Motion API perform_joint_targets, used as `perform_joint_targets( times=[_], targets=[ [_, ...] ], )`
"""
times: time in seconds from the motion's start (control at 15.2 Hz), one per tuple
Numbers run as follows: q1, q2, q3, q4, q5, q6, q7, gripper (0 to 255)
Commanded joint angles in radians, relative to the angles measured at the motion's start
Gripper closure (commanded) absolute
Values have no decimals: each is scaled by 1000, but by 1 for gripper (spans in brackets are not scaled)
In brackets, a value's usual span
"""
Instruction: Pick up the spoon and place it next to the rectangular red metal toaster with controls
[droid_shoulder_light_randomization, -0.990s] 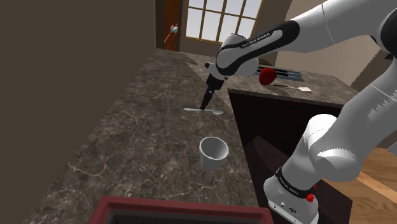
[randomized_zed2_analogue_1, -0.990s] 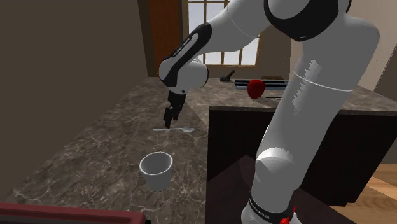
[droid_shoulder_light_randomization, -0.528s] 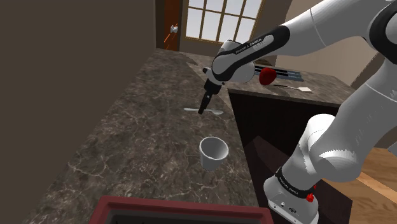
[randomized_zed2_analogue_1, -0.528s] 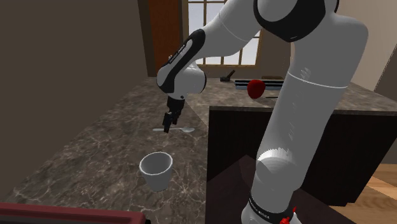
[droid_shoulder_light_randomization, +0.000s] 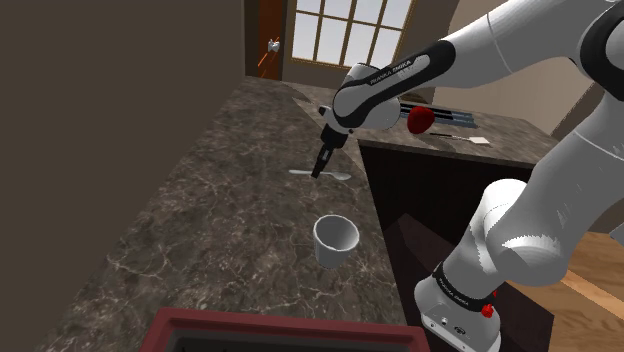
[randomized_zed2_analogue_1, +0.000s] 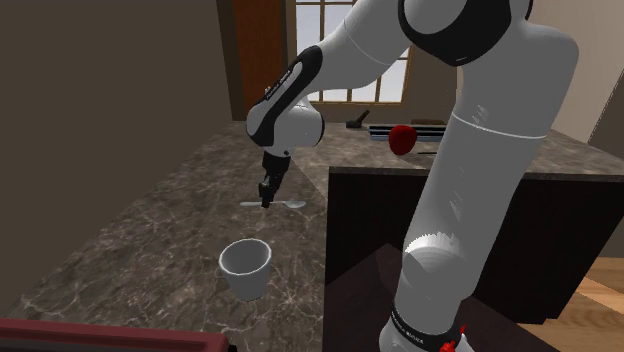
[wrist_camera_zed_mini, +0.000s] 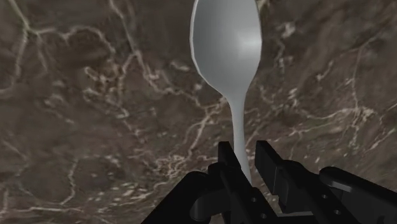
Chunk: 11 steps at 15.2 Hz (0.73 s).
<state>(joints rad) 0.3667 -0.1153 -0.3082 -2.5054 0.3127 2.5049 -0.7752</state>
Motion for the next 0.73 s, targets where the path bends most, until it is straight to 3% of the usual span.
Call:
perform_joint_targets(
  times=[0.0, 0.33, 0.66],
  targets=[
    [0, 0, 0, 0, 0, 0, 0, 255],
    [0, 0, 0, 0, 0, 0, 0, 255],
    [-11, -52, 6, 22, -48, -66, 45, 255]
  ],
)
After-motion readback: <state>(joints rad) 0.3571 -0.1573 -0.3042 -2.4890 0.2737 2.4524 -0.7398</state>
